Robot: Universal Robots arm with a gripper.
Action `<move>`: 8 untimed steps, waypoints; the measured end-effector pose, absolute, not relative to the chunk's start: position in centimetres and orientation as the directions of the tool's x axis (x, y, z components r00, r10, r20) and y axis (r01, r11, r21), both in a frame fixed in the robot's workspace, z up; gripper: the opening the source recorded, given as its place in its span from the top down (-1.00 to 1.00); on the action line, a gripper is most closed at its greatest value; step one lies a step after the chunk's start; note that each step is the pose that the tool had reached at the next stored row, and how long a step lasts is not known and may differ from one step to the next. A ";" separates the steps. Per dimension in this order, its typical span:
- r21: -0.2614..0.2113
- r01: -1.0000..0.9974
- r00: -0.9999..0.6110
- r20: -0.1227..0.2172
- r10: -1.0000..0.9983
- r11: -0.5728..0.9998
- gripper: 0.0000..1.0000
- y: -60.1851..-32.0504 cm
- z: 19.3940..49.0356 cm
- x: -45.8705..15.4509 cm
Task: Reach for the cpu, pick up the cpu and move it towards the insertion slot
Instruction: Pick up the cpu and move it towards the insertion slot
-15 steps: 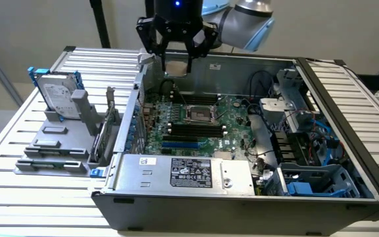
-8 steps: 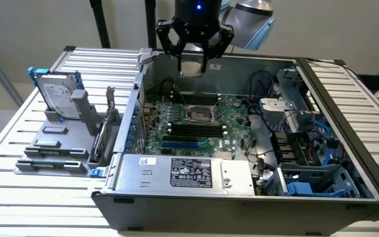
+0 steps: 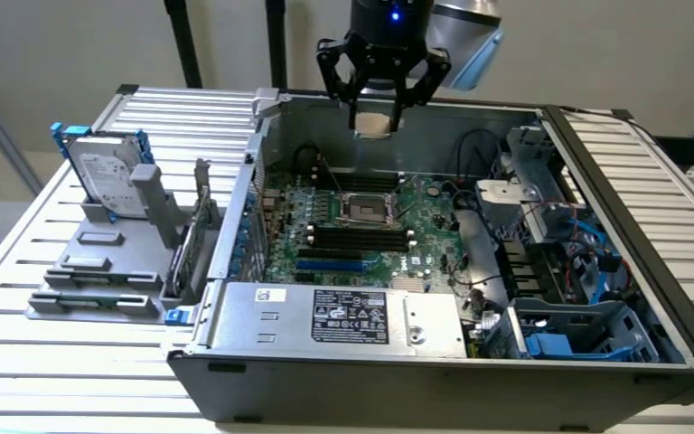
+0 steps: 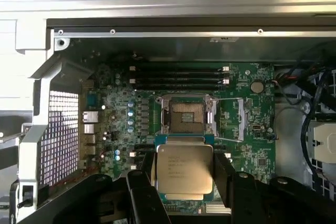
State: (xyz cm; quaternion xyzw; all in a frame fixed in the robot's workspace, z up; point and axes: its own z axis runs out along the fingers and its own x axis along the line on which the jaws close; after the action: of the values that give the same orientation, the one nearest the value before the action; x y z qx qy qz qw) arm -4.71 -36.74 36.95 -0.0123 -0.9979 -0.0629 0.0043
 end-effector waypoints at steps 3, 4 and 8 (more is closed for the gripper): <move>0.108 0.025 -1.000 0.010 0.024 0.994 -0.08 -35.9 36.7 -4.2; 0.103 0.025 -1.000 0.010 0.025 0.994 -0.08 -35.6 36.7 -4.0; 0.080 0.025 -1.000 0.009 0.025 0.996 -0.08 -34.6 36.4 -3.5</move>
State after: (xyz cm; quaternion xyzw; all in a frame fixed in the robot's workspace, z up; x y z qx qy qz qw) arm -3.52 -34.60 36.38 -0.0124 -0.9991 -0.0403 0.0040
